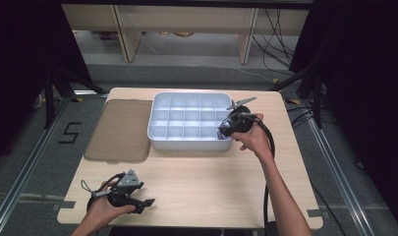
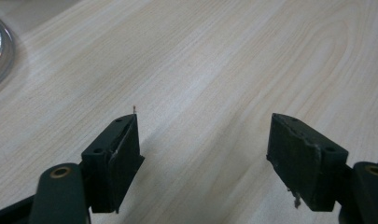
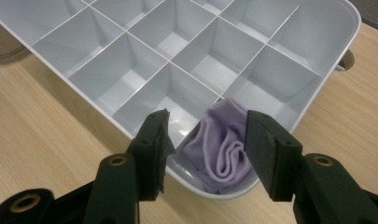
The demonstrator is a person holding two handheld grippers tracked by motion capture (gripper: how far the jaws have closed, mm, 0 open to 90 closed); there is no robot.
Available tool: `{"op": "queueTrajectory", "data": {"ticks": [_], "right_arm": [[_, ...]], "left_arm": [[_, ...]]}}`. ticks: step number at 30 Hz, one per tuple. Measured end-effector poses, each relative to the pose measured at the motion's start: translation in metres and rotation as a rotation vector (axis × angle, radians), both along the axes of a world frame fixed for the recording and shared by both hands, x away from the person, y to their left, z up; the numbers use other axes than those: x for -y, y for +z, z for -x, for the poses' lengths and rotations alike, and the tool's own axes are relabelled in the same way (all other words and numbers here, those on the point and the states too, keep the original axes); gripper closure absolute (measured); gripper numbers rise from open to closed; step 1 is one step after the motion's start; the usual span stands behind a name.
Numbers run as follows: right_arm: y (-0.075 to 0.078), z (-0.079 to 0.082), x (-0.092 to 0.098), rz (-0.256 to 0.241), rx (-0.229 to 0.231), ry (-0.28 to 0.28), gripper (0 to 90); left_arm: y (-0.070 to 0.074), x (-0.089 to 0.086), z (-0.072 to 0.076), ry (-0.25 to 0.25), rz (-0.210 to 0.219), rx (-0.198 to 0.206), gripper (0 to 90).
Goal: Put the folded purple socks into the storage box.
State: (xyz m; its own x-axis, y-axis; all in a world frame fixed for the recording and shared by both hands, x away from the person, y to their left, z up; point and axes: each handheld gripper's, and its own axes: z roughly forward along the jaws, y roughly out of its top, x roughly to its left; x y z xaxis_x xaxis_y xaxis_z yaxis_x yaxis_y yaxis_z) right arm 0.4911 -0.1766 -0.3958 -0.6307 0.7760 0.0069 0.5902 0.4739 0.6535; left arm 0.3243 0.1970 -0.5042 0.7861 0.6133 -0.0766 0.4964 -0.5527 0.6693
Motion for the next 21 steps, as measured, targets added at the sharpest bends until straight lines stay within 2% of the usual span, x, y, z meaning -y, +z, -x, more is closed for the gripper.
{"op": "queueTrajectory", "data": {"ticks": [2,3,4,5,7,11,12,14,15,17,19,20,21], "right_arm": [[0.001,0.002,-0.001,-0.001,-0.019,-0.013,50.0],[0.001,0.003,-0.001,-0.006,-0.013,-0.011,49.8],[0.000,0.003,0.001,0.004,-0.004,0.004,49.4],[-0.001,0.004,-0.001,-0.018,0.006,-0.009,48.8],[0.000,0.006,-0.001,-0.013,-0.017,0.000,46.9],[-0.002,0.010,-0.002,-0.040,0.004,-0.008,43.1],[-0.003,0.010,-0.001,-0.033,0.025,0.010,42.3],[-0.002,0.013,-0.003,-0.050,0.006,-0.004,40.1],[-0.003,0.015,-0.003,-0.057,0.017,-0.007,39.4],[-0.004,0.015,-0.002,-0.058,0.052,0.026,38.4],[-0.004,0.021,-0.003,-0.080,0.034,0.005,37.6],[-0.005,0.021,-0.002,-0.079,0.052,0.020,37.4],[-0.006,0.024,-0.003,-0.093,0.048,0.012,37.3]], "left_arm": [[0.000,0.000,0.000,0.003,-0.003,0.004,25.1],[0.000,0.000,0.000,0.004,-0.006,0.005,25.2],[0.000,0.000,0.000,0.007,0.006,-0.011,25.2],[-0.001,0.001,0.001,0.013,0.012,-0.011,25.2],[0.000,0.000,0.000,0.000,0.001,0.000,25.1],[0.000,0.000,0.000,0.001,0.000,-0.002,25.1],[-0.001,0.001,0.000,0.011,0.010,-0.004,25.1],[-0.001,0.001,0.000,0.013,0.013,-0.005,25.2],[-0.001,0.001,0.000,0.014,0.014,-0.006,25.1],[-0.001,0.000,0.000,0.001,0.000,-0.004,25.1],[-0.001,0.000,0.000,0.007,0.000,-0.006,25.1],[-0.001,0.000,0.000,0.013,-0.006,-0.001,25.1],[-0.001,0.000,0.000,0.012,-0.006,-0.002,25.1]]}}
